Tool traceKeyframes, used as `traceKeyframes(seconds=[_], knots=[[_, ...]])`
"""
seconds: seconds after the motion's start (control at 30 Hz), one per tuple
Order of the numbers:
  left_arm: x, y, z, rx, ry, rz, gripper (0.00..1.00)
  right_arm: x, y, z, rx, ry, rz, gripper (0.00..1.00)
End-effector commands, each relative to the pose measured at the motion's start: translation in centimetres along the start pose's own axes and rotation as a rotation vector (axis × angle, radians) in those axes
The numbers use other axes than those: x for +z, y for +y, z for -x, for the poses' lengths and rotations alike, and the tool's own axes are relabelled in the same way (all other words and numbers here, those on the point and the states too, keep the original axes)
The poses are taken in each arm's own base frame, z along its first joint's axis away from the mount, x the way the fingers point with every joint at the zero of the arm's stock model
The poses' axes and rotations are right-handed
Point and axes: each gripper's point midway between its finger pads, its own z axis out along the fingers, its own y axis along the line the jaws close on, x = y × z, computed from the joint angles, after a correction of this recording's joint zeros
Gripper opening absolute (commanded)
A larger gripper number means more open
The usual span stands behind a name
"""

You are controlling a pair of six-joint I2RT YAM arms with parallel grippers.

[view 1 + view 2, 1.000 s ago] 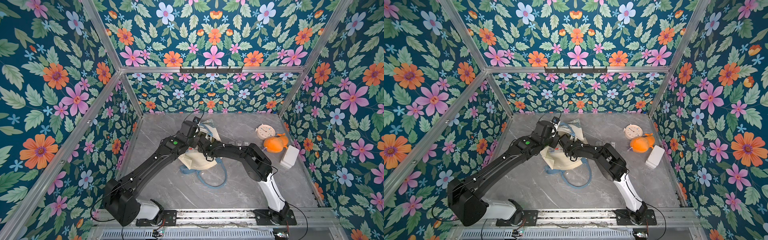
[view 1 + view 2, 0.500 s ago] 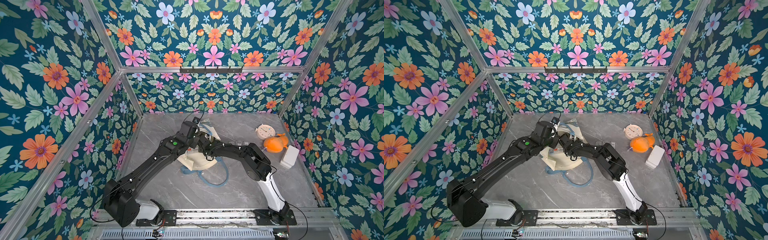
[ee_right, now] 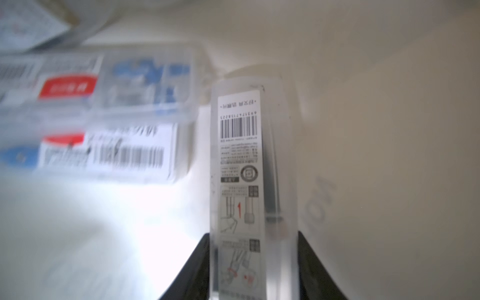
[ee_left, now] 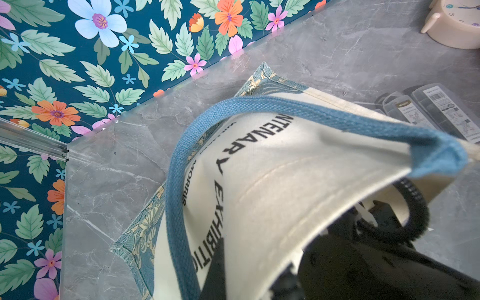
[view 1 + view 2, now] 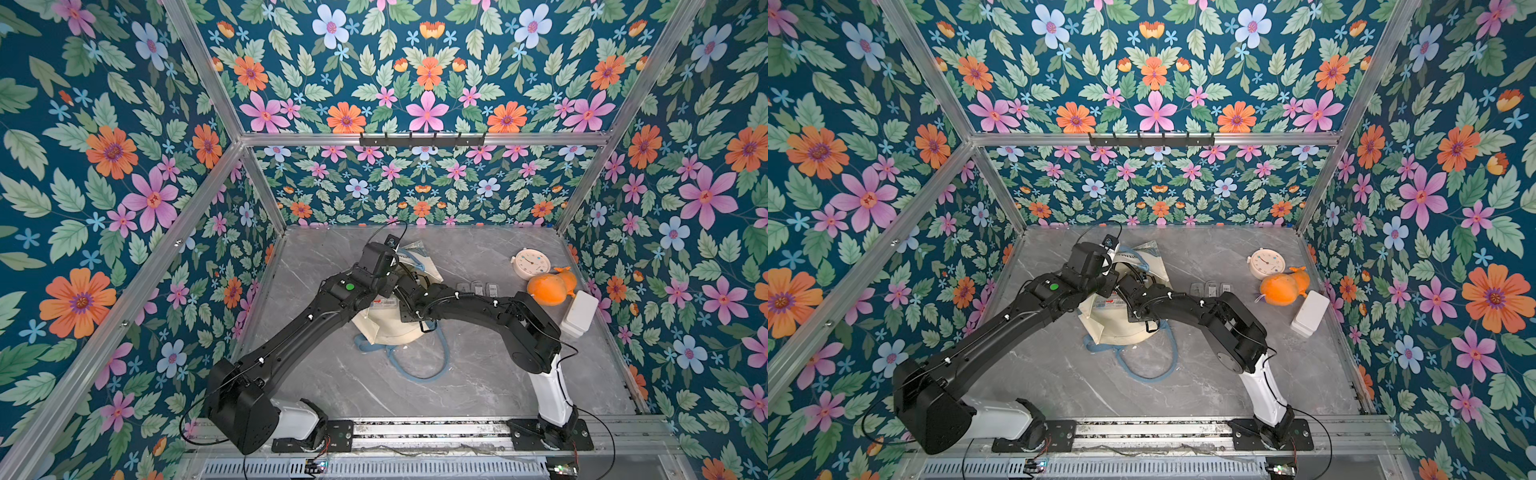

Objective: Take out the compass set from the canvas bag
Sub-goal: Pick up the compass set from the canvas bag, then place the compass set at the center of the board.

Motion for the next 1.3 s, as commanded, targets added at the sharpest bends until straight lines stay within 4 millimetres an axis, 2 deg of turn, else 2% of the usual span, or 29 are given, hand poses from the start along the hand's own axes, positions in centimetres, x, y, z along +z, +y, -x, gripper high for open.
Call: traceKeyframes(seconds=[0.0, 0.13, 0.27, 0.43, 0.57, 0.93, 0.97, 1.27], knots=[[-0.3, -0.2, 1.1, -0.011, -0.038, -0.016, 0.0, -1.0, 0.9, -1.5, -0.036, 0.046, 0.033, 0.31], [-0.2, -0.2, 1.2, -0.01, -0.04, -0.016, 0.0, -2.6, 1.3, -2.5, -0.05, 0.058, 0.049, 0.31], [-0.2, -0.2, 1.1, -0.009, -0.038, -0.014, 0.0, -4.9, 1.1, -2.8, -0.053, 0.046, 0.065, 0.31], [-0.1, -0.1, 1.1, -0.009, -0.036, -0.008, 0.0, -7.6, 0.5, -4.4, -0.074, 0.068, 0.105, 0.32], [-0.1, -0.2, 1.2, -0.009, -0.037, -0.009, 0.0, -9.6, 0.9, -5.3, -0.082, 0.069, 0.197, 0.32], [-0.4, 0.0, 1.6, -0.019, -0.043, -0.006, 0.0, -10.4, 0.8, -6.7, -0.097, 0.094, 0.256, 0.32], [-0.4, 0.0, 1.6, -0.017, -0.043, -0.004, 0.0, -11.4, 0.7, -6.6, -0.097, 0.078, 0.276, 0.32], [0.0, -0.1, 1.4, -0.013, -0.033, -0.003, 0.0, -16.7, -0.9, -8.1, -0.147, 0.05, 0.38, 0.31]])
